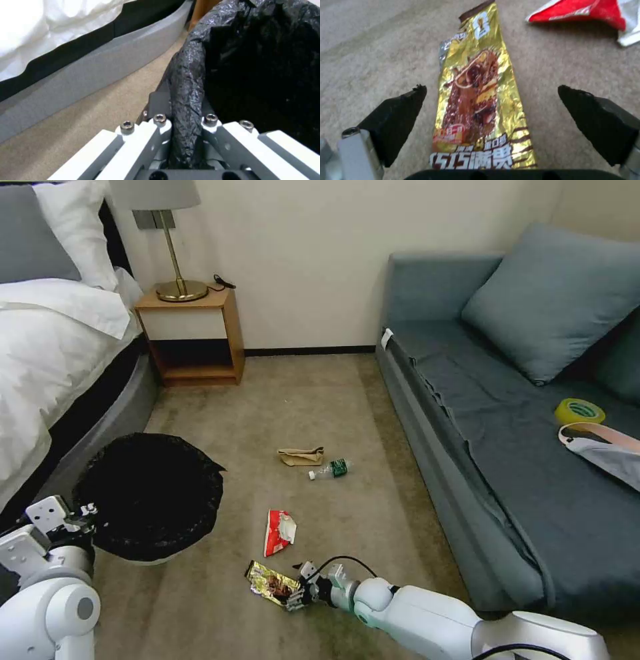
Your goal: Pick up the trash bin, then pick up the garbage on the floor and place it into the trash bin.
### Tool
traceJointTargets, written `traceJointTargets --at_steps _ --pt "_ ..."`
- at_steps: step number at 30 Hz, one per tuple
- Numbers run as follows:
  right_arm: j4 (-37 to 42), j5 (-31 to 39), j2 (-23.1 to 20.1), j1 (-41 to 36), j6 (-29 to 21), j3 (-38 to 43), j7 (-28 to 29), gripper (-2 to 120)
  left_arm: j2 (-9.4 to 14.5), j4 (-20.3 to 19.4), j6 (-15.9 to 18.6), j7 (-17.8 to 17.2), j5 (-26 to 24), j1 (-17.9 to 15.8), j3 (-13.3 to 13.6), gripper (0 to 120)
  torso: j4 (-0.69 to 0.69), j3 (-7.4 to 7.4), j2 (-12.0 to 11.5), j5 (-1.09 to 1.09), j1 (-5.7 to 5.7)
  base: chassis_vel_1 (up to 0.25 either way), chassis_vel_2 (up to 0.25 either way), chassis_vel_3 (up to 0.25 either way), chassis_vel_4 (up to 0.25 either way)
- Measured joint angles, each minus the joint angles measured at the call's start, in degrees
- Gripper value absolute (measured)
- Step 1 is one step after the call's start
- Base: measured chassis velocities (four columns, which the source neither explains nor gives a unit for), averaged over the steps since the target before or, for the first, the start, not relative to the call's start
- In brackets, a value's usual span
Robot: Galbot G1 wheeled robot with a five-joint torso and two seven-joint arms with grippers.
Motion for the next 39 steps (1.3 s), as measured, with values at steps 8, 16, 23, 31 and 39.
traceJointTargets --at_steps 8,16,23,31,39 --pt "-0.3 0.0 0.1 0.2 0.1 -1.4 -0.4 100 -0.1 0.1 -0.2 0.0 0.1 0.1 0.2 4 0.0 0.0 0.0 0.0 0.0 0.0 0.0 0.0 0.0" --pt "-1.3 -0.6 1.0 -0.1 0.7 -1.9 -0.5 96 -0.2 -0.2 -0.4 0.0 0.1 0.3 -0.2 4 0.0 0.0 0.0 0.0 0.0 0.0 0.0 0.0 0.0" --pt "-2.3 -1.3 1.4 -0.2 1.0 -1.7 -0.7 95 -0.4 -0.5 -0.5 0.0 0.1 0.7 -0.3 4 0.0 0.0 0.0 0.0 0.0 0.0 0.0 0.0 0.0" --pt "-1.1 -1.5 0.6 -0.1 1.2 -1.6 -0.6 79 -0.6 -0.7 -0.7 0.0 0.3 0.8 -0.4 4 0.0 0.0 0.0 0.0 0.0 0.0 0.0 0.0 0.0" --pt "-0.7 -1.8 0.1 -0.1 1.5 -1.7 -0.6 50 -0.6 -0.7 -0.8 0.0 0.5 0.8 -0.5 4 0.0 0.0 0.0 0.0 0.0 0.0 0.0 0.0 0.0"
